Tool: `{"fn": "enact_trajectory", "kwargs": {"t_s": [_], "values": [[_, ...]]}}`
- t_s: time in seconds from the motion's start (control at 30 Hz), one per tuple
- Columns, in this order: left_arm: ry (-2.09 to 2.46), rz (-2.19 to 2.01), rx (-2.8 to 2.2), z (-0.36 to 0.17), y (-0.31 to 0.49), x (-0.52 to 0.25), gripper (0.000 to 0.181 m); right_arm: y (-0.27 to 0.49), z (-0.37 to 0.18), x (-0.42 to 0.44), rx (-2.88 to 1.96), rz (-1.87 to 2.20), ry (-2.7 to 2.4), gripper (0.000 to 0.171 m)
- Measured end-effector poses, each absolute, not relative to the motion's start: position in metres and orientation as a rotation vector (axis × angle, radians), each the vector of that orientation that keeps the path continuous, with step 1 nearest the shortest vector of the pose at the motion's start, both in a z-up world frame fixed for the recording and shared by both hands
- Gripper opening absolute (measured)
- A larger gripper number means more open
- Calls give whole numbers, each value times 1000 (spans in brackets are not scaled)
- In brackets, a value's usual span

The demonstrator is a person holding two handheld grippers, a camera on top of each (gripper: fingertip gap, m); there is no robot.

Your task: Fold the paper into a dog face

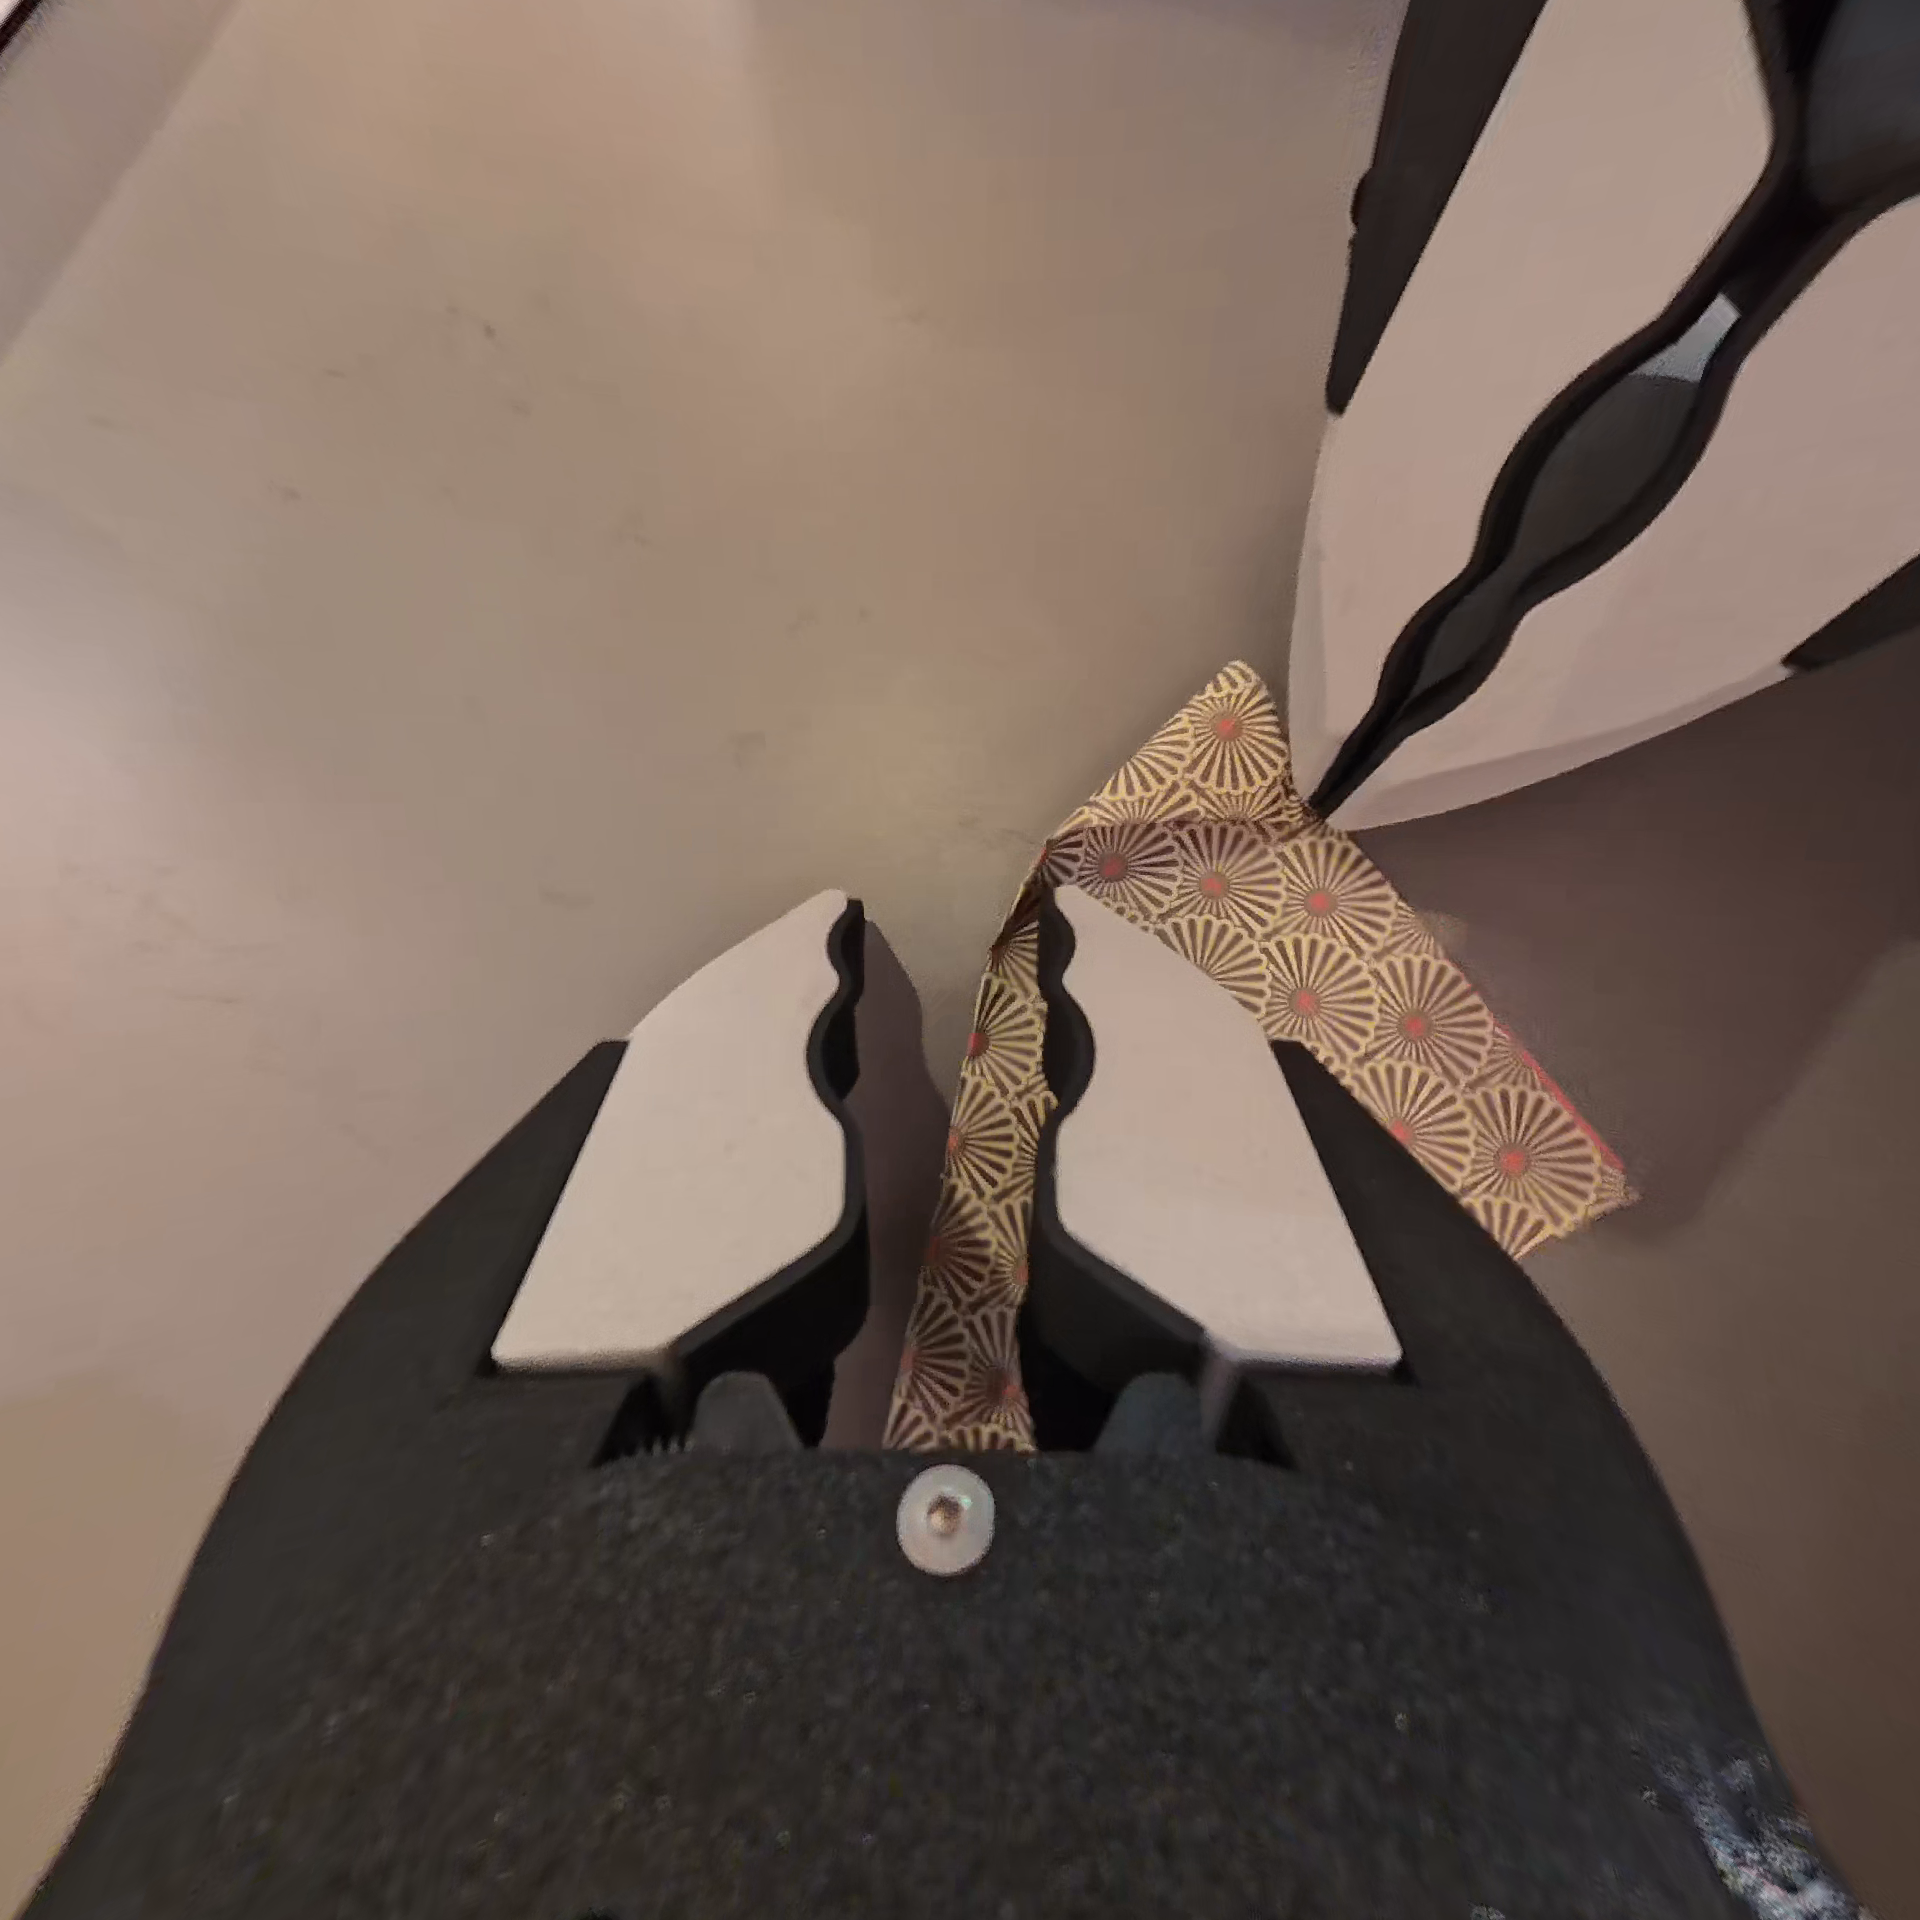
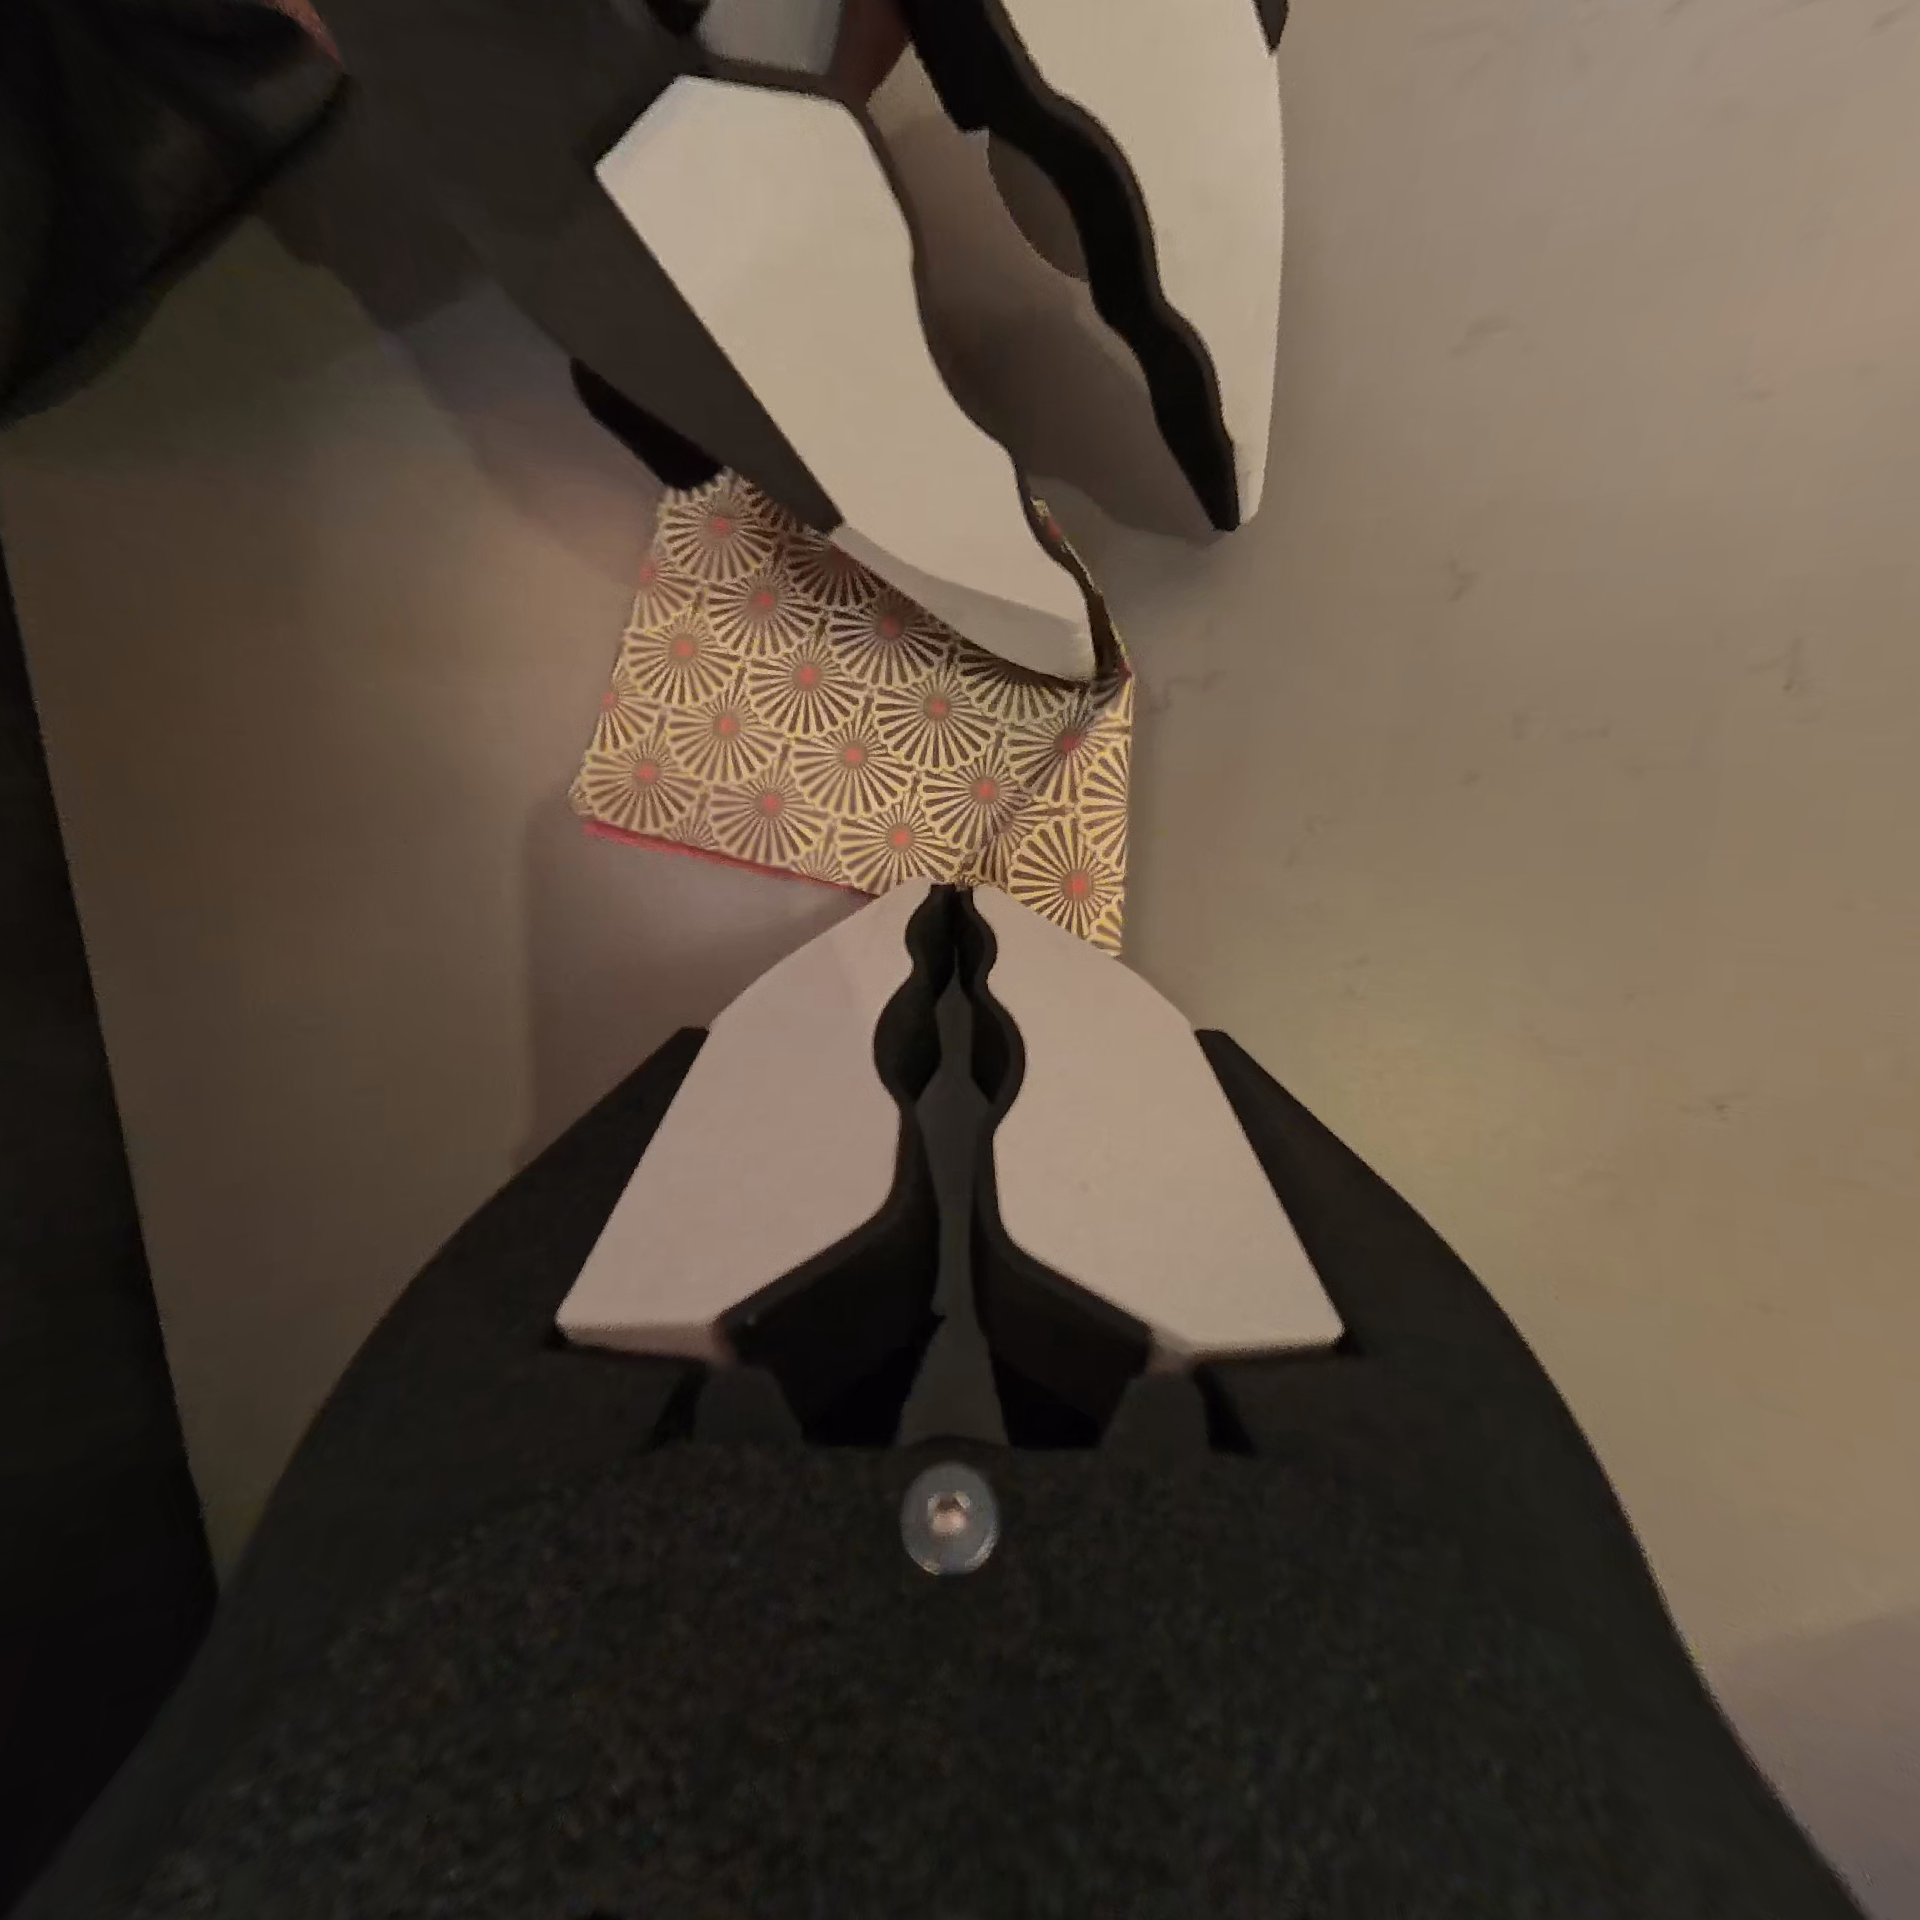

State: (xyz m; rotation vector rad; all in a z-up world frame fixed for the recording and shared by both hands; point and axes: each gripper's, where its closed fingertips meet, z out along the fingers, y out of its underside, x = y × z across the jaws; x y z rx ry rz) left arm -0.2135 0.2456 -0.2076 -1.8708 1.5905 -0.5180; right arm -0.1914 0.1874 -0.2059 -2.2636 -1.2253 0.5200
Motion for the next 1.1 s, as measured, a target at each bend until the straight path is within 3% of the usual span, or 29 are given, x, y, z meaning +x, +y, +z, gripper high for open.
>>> {"fn": "enact_trajectory", "kwargs": {"t_s": [0.5, 0.83, 1.1], "values": [[1473, -575, -1944, -208, 250, -209, 29, 185, -208, -205, -2262, 583, -1209, 0], [1431, -545, -1964, -208, 253, -208, 40, 181, -207, -203, -2311, 694, -1114, 0], [1522, -473, -1852, -205, 245, -206, 34, 194, -199, -186, -2311, 677, -996, 0]]}}
